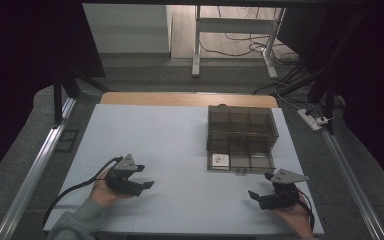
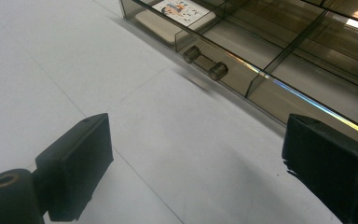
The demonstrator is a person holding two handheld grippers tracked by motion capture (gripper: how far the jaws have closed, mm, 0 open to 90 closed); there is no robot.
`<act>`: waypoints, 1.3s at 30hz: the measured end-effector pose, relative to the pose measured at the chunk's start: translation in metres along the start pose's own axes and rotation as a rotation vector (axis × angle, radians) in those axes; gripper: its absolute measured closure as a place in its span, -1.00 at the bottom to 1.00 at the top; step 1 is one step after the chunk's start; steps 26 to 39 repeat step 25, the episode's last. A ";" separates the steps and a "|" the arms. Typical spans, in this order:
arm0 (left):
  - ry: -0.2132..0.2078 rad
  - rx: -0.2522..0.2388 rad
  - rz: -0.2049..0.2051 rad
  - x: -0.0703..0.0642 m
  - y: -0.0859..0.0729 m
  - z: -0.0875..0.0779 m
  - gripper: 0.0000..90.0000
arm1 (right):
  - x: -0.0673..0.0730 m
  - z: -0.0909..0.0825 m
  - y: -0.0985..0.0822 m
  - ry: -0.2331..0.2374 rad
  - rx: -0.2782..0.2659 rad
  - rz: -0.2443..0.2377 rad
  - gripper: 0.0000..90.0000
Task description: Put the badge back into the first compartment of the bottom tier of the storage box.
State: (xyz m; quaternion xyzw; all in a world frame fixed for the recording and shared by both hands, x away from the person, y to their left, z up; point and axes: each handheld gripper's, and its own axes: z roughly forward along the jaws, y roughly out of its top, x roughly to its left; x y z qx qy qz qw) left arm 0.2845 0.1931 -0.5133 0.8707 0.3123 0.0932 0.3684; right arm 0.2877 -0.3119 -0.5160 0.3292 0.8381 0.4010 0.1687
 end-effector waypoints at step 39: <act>0.044 -0.024 -0.057 0.004 -0.021 -0.017 -0.36 | 0.001 0.001 0.000 -0.003 0.011 -0.011 -0.82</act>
